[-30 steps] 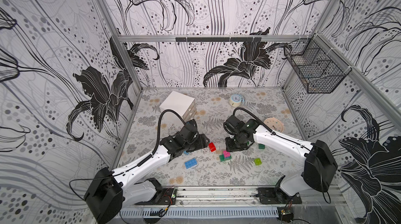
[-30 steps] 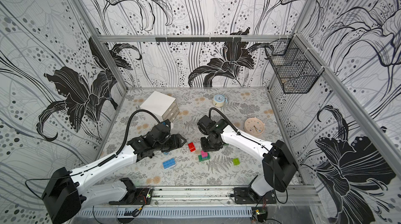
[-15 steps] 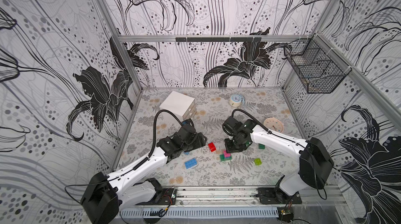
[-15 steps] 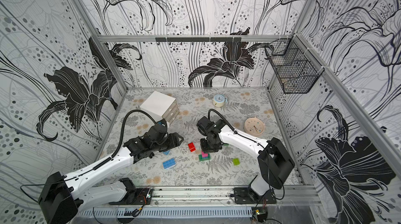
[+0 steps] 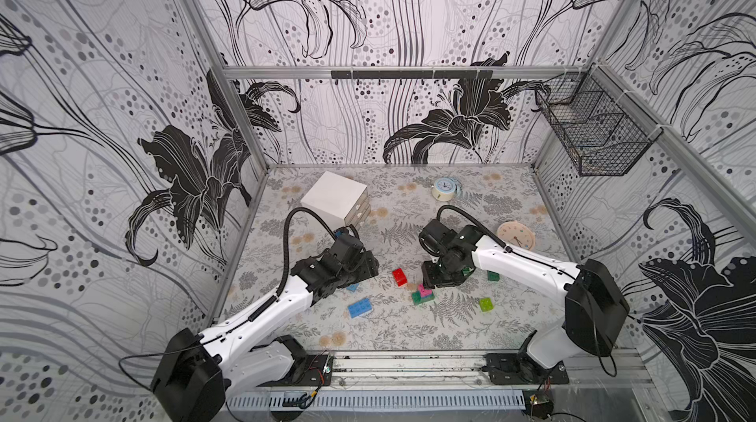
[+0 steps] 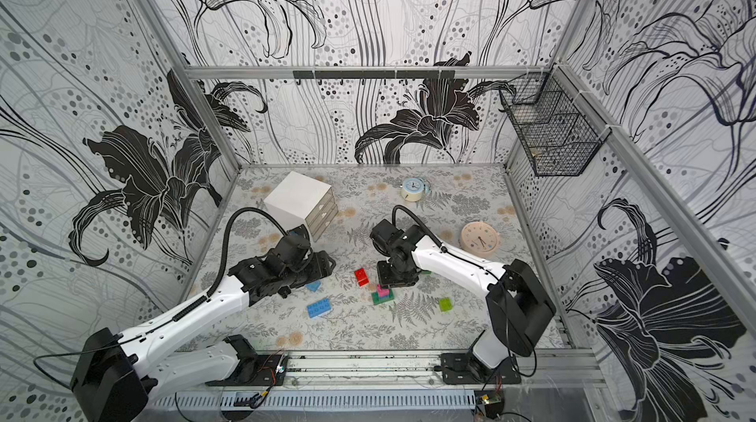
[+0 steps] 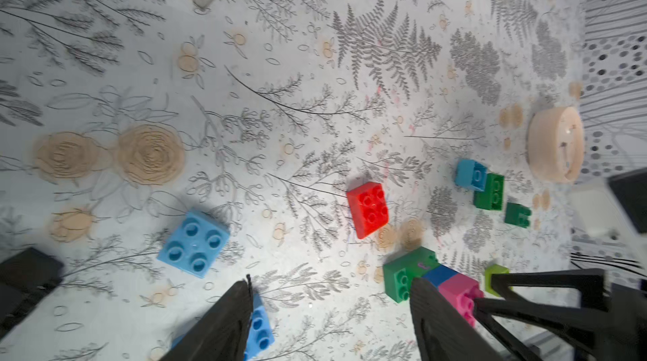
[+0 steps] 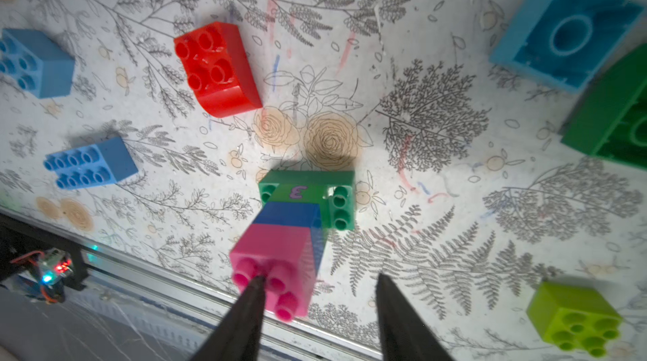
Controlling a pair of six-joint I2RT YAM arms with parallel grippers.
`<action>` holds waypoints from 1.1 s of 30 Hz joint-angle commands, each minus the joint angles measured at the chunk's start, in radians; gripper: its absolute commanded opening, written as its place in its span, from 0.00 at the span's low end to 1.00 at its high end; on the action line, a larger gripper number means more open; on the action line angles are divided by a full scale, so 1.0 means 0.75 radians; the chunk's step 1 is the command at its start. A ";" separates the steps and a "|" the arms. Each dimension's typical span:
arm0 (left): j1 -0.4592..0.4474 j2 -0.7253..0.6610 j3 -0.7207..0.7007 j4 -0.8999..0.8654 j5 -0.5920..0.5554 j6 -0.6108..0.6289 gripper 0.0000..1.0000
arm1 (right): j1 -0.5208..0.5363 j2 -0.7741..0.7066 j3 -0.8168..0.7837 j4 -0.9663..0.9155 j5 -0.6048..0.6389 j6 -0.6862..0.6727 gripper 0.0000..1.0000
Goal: Assemble the number 1 with lego
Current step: Pick up the lego brick from the center of the board.
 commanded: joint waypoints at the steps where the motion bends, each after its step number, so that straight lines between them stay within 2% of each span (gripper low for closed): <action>1: 0.050 0.054 0.066 -0.131 -0.061 0.177 0.77 | 0.007 -0.122 0.136 -0.028 0.079 -0.019 0.67; 5: 0.134 0.137 0.089 -0.196 -0.040 0.297 0.79 | 0.000 -0.144 0.187 -0.067 0.096 -0.047 0.68; 9: 0.167 0.257 0.119 -0.226 -0.007 0.408 0.81 | -0.011 -0.179 0.128 -0.046 0.117 -0.033 0.68; 16: 0.166 0.444 0.160 -0.210 0.044 0.525 0.73 | -0.031 -0.241 0.068 -0.037 0.124 -0.014 0.66; 19: 0.166 0.504 0.176 -0.250 0.021 0.564 0.69 | -0.041 -0.262 0.052 -0.039 0.128 -0.009 0.66; 33: 0.167 0.628 0.182 -0.195 0.042 0.636 0.51 | -0.050 -0.305 -0.020 -0.025 0.131 0.030 0.64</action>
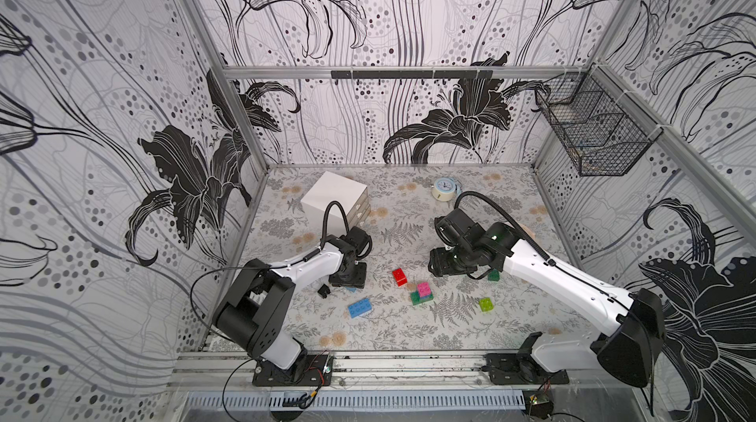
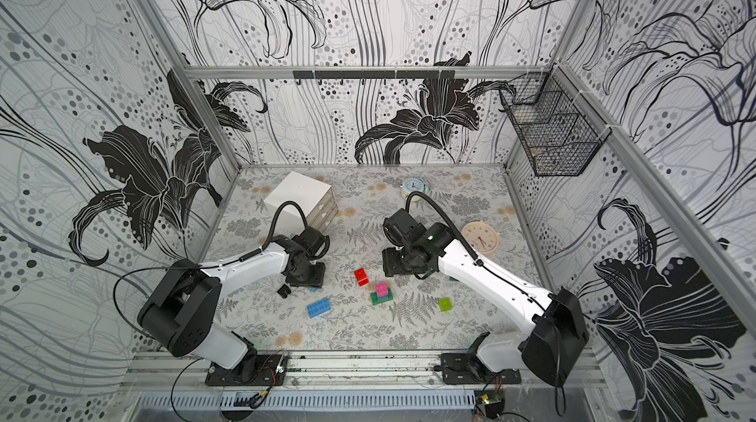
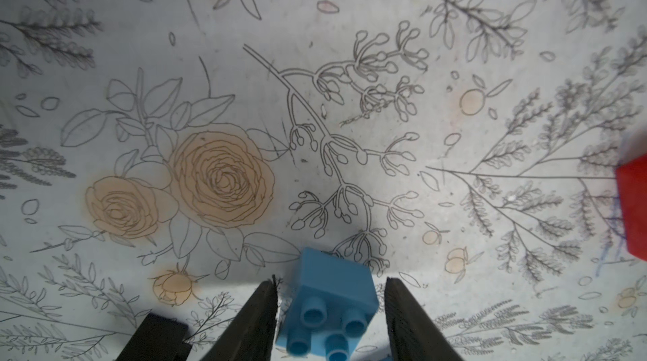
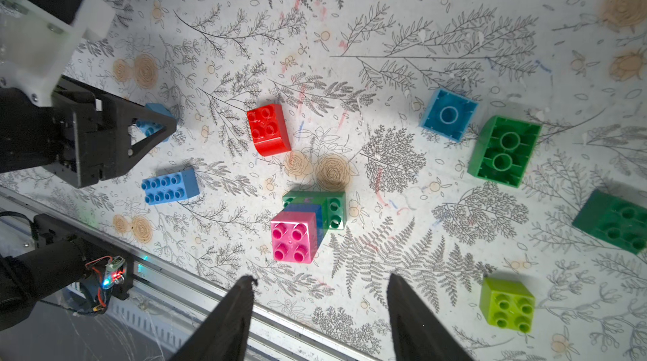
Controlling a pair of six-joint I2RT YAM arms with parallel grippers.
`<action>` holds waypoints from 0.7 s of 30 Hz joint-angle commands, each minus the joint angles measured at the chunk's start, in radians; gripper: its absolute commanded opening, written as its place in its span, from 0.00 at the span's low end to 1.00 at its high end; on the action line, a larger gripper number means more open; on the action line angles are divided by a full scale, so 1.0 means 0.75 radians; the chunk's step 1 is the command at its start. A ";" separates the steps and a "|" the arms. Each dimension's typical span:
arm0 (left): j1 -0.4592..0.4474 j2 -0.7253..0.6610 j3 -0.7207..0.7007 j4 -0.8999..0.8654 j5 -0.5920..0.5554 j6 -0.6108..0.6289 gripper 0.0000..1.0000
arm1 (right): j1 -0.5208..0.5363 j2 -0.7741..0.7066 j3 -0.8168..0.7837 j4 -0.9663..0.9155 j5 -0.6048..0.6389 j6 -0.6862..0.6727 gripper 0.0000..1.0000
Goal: Assemble the number 1 with lego
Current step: Pick up the lego brick from the center of the board.
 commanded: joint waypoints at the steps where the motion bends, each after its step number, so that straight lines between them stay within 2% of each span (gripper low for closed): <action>1: 0.005 0.020 0.030 0.016 0.015 0.031 0.50 | -0.010 -0.043 -0.032 -0.014 0.029 0.036 0.63; 8: 0.005 0.038 0.026 0.025 0.026 0.033 0.39 | -0.016 -0.058 -0.046 -0.011 0.036 0.048 0.62; 13: -0.014 -0.025 0.063 0.021 0.044 0.094 0.23 | -0.062 -0.066 -0.063 -0.021 0.043 0.051 0.59; 15: -0.074 -0.093 0.101 0.018 0.039 0.161 0.21 | -0.119 -0.074 -0.073 -0.033 0.029 0.031 0.58; 21: -0.364 -0.231 0.244 -0.001 0.109 0.483 0.20 | -0.325 -0.153 -0.118 -0.058 -0.010 -0.053 0.56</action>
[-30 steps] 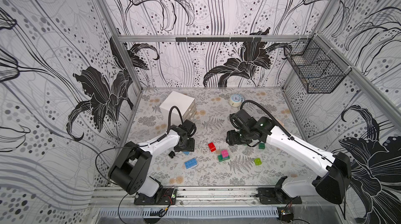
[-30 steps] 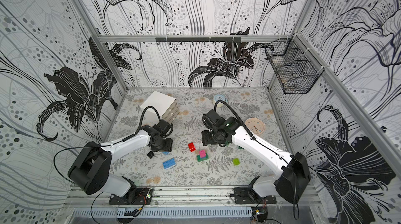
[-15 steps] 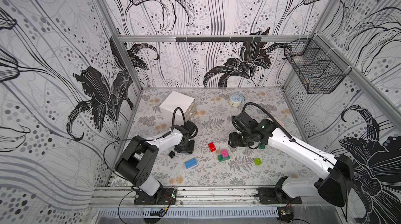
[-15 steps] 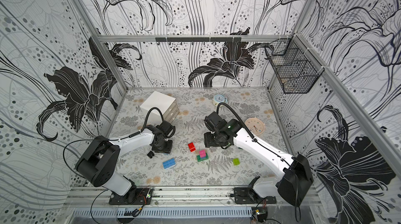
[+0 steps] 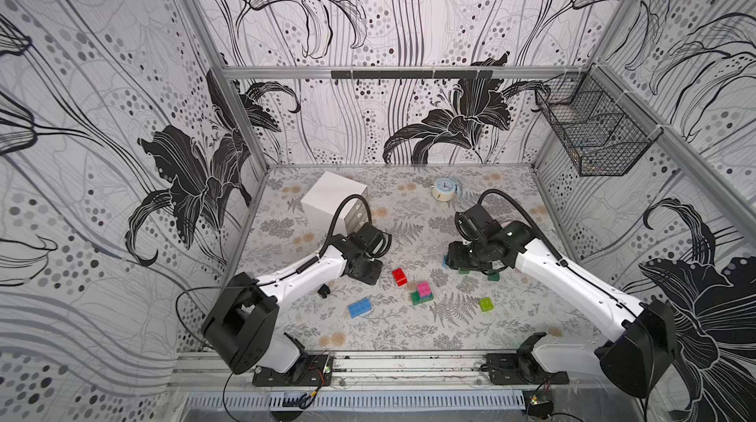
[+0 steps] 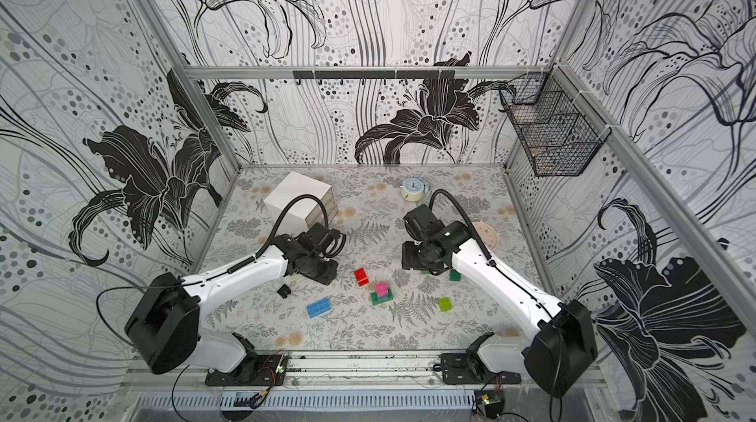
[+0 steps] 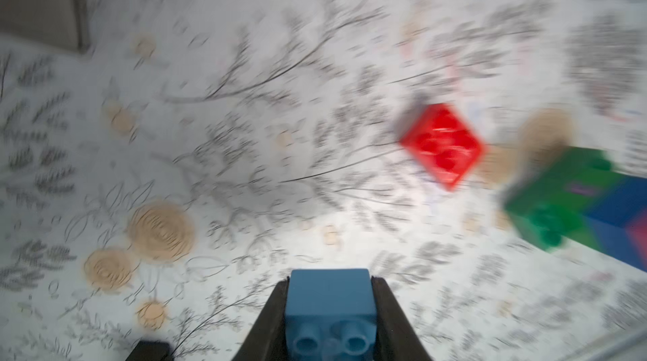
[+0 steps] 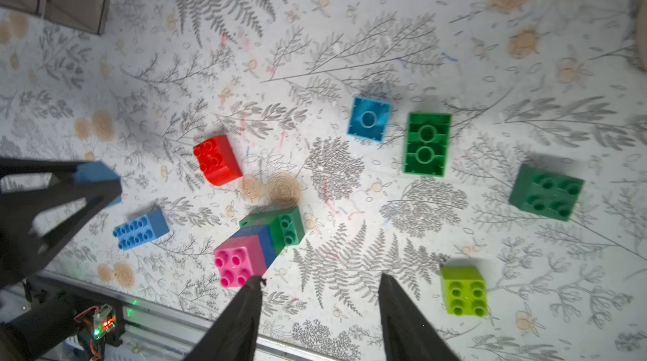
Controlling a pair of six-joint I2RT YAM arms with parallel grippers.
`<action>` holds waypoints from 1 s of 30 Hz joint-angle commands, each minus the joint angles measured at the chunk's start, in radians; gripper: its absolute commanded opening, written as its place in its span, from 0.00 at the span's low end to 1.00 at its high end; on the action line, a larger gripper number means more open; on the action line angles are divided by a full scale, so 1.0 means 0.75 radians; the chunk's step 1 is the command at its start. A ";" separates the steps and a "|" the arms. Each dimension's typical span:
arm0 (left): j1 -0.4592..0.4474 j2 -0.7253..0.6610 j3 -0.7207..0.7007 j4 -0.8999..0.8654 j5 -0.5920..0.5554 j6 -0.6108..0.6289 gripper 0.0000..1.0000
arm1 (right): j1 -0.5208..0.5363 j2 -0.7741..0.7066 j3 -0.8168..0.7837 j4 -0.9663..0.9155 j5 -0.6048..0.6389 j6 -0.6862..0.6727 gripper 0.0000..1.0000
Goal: Assemble the number 1 with lego
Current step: Pick up the lego brick from the center of the board, then assemble the lego brick with the lego brick.
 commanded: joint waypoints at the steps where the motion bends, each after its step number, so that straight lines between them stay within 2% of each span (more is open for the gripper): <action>1: -0.141 -0.040 0.103 -0.013 0.061 0.246 0.20 | -0.096 -0.070 -0.033 -0.060 -0.018 -0.069 0.56; 4: -0.256 0.044 0.243 -0.101 0.057 0.327 0.20 | -0.217 -0.110 -0.051 -0.091 -0.034 -0.122 0.56; 8: -0.369 0.272 0.521 -0.298 0.016 0.392 0.20 | -0.393 -0.218 -0.079 -0.150 -0.042 -0.183 0.55; 12: -0.414 0.483 0.762 -0.458 -0.018 0.397 0.20 | -0.516 -0.293 -0.095 -0.191 -0.068 -0.230 0.55; 17: -0.413 0.650 0.945 -0.610 -0.025 0.378 0.19 | -0.529 -0.328 -0.104 -0.217 -0.075 -0.237 0.54; 30: -0.407 0.773 1.048 -0.668 -0.020 0.404 0.19 | -0.529 -0.350 -0.126 -0.216 -0.097 -0.241 0.54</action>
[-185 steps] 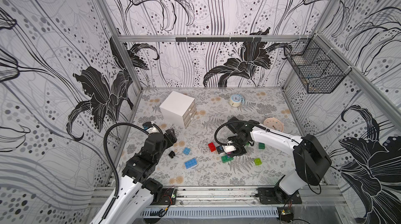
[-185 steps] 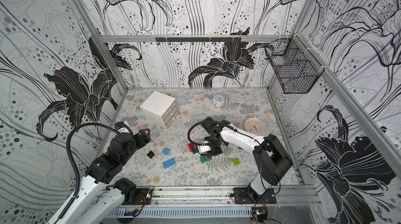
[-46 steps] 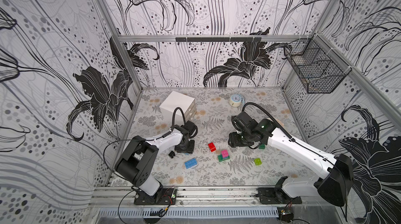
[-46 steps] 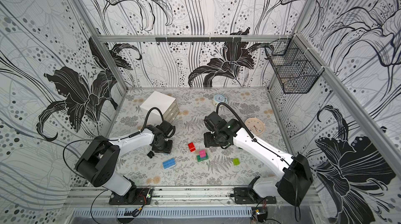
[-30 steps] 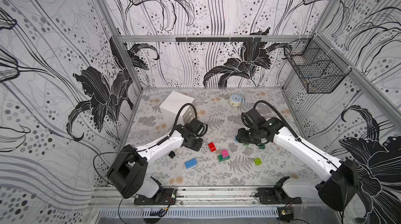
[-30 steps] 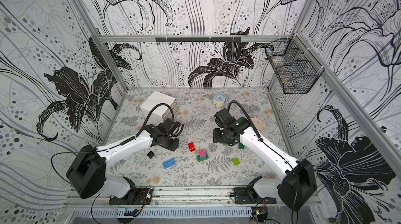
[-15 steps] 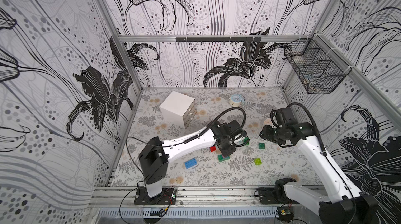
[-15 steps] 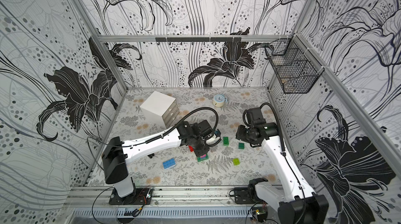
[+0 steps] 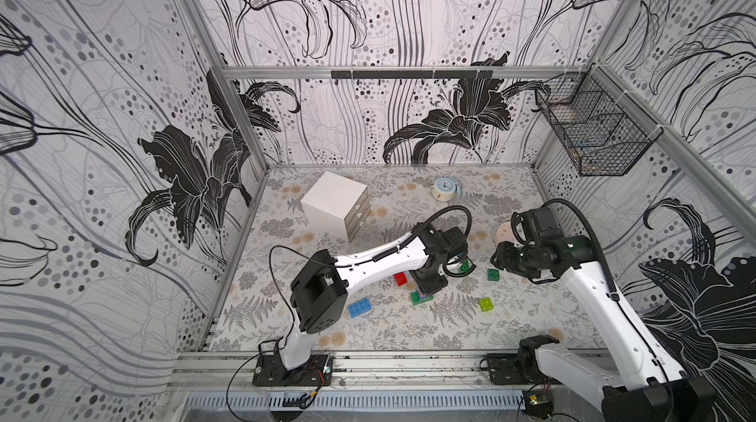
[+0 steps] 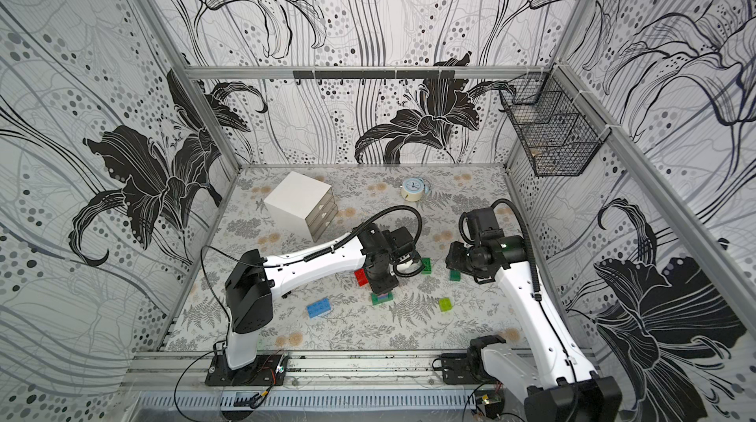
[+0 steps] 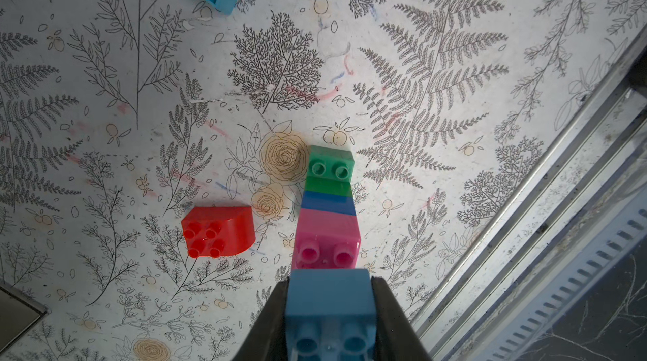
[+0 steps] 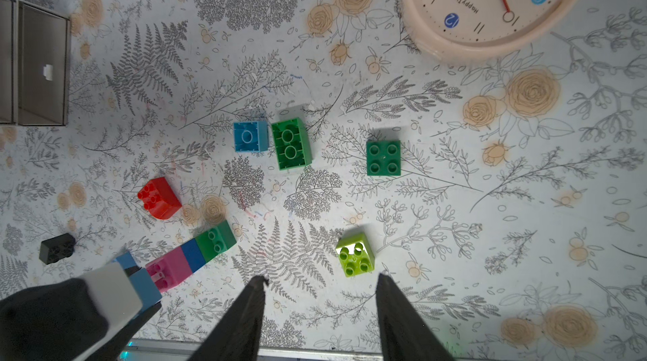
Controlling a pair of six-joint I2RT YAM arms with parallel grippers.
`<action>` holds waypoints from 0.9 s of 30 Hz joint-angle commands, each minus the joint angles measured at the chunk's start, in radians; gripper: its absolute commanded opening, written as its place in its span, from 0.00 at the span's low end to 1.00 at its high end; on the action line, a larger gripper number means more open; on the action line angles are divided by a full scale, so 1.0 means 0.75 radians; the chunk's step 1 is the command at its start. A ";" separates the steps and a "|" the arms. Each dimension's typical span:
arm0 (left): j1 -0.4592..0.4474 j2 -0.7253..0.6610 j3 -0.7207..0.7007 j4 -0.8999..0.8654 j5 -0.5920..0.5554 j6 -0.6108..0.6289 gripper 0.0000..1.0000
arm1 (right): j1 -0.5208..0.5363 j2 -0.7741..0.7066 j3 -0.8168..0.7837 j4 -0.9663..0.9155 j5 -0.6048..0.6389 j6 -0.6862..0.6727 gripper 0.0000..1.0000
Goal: Assemble the number 1 with lego
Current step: Assemble the lego brick with the lego brick.
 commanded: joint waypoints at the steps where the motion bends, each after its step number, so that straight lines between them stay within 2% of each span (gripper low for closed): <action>1: 0.009 0.031 0.039 -0.022 -0.007 0.031 0.19 | -0.007 -0.021 -0.007 -0.036 -0.016 -0.025 0.54; 17: 0.033 0.085 -0.022 0.038 -0.010 0.050 0.17 | -0.007 -0.033 -0.029 -0.026 -0.040 -0.017 0.54; 27: 0.033 0.080 -0.033 -0.016 0.049 0.187 0.14 | -0.007 -0.027 -0.026 -0.022 -0.038 -0.018 0.54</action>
